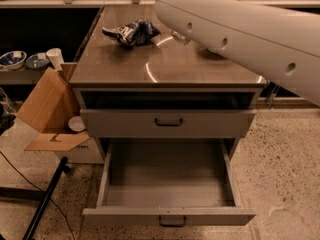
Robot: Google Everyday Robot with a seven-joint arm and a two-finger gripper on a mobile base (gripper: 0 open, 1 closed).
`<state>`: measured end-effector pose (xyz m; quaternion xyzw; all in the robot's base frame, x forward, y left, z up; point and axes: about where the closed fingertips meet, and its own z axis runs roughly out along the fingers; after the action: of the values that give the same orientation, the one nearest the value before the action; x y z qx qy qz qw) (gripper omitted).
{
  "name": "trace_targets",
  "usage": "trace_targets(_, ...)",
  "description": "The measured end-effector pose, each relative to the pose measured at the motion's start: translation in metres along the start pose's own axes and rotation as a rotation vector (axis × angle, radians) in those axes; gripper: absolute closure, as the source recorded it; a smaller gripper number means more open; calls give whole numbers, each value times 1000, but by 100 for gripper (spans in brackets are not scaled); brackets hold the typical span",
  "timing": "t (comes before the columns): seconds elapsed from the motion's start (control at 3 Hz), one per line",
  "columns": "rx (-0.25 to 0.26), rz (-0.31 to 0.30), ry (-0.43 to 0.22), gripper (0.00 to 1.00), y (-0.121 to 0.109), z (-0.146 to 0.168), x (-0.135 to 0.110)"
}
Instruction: Pick redbull can from middle drawer and place on counter
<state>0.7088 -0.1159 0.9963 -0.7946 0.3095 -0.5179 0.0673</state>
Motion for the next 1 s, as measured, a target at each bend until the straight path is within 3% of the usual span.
trace_targets(0.33, 30, 2, -47, 100, -1, 2, 8)
trace_targets(0.67, 60, -9, -161, 100, -5, 4, 8)
trace_targets(1.0, 54, -52, -301, 100, -5, 5, -7)
